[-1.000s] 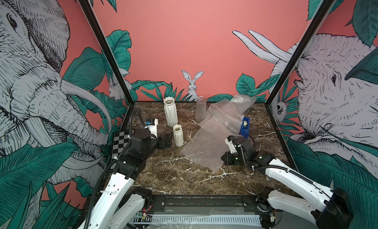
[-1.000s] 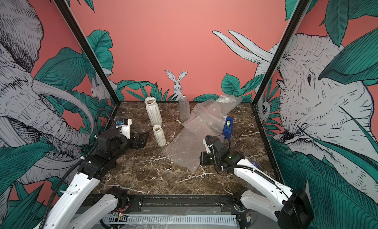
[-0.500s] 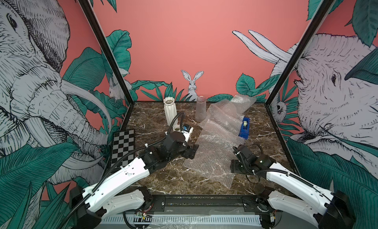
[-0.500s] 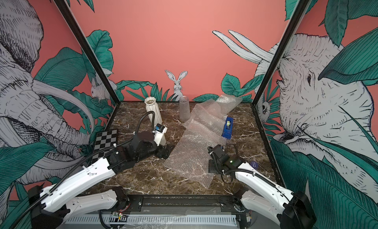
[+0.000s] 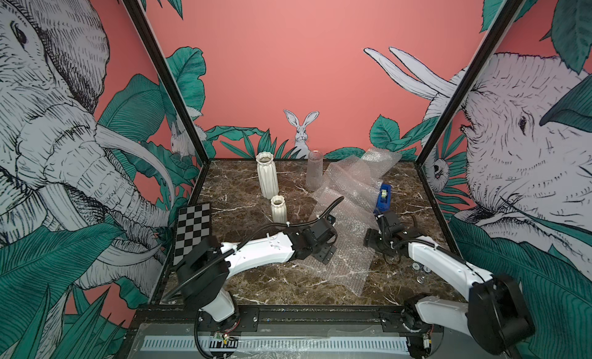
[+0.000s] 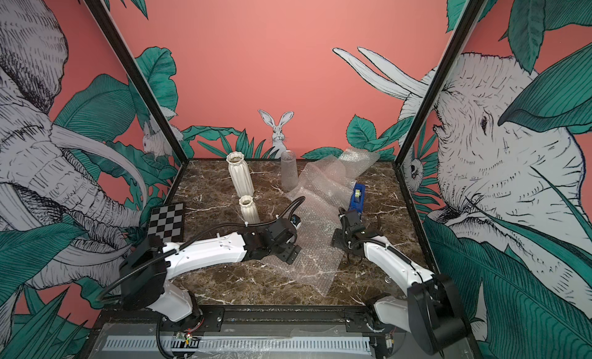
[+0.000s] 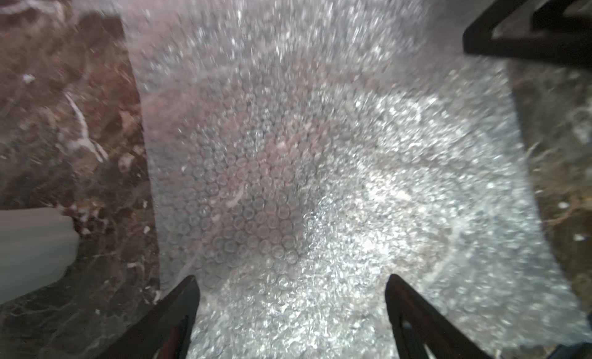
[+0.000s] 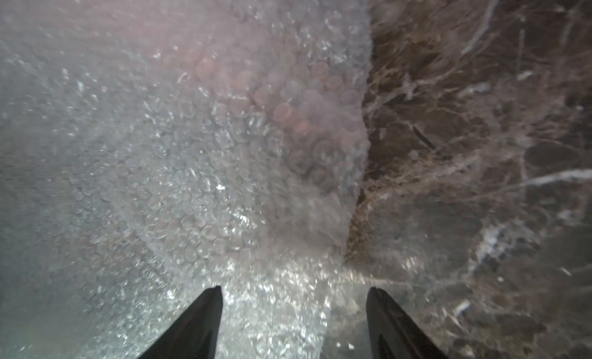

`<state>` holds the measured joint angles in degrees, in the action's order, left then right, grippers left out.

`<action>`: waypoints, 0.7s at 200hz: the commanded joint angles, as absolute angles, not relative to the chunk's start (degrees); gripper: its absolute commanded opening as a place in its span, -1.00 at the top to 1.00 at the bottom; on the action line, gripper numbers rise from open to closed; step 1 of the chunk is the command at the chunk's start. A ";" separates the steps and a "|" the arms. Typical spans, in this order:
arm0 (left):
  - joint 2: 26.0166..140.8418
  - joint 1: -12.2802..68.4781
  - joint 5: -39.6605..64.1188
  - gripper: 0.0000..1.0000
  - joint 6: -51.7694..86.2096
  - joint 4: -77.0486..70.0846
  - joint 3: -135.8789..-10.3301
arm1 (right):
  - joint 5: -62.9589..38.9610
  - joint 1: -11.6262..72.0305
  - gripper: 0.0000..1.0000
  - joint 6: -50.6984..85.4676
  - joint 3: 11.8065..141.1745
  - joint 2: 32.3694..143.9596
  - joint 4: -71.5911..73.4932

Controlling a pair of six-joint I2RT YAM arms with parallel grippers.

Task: Wrap vases in bubble wrap
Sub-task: Adjust the bubble wrap at the center of the board.

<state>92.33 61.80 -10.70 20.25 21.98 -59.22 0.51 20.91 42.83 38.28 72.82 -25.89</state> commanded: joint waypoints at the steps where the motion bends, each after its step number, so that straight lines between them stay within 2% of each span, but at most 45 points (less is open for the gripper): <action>1: 93.54 61.96 -8.32 -0.85 24.00 22.63 -60.12 | -0.05 20.22 -0.47 40.20 40.94 77.28 -21.46; 42: 96.66 61.96 -6.25 -0.86 25.99 23.47 -58.39 | -3.43 20.21 -0.50 38.01 44.59 84.34 -17.81; 90: 96.11 62.96 -2.38 -0.83 29.77 19.75 -53.27 | -8.45 20.77 -0.44 34.19 51.86 93.55 -17.45; 140: 95.00 67.04 -2.26 -0.82 30.73 18.80 -52.71 | -7.38 22.26 -0.47 33.11 58.52 98.67 -18.93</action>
<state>96.64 64.60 -3.44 28.75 19.25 -53.41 -7.38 21.26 34.28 55.79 97.86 -18.48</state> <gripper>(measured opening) 0.912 0.733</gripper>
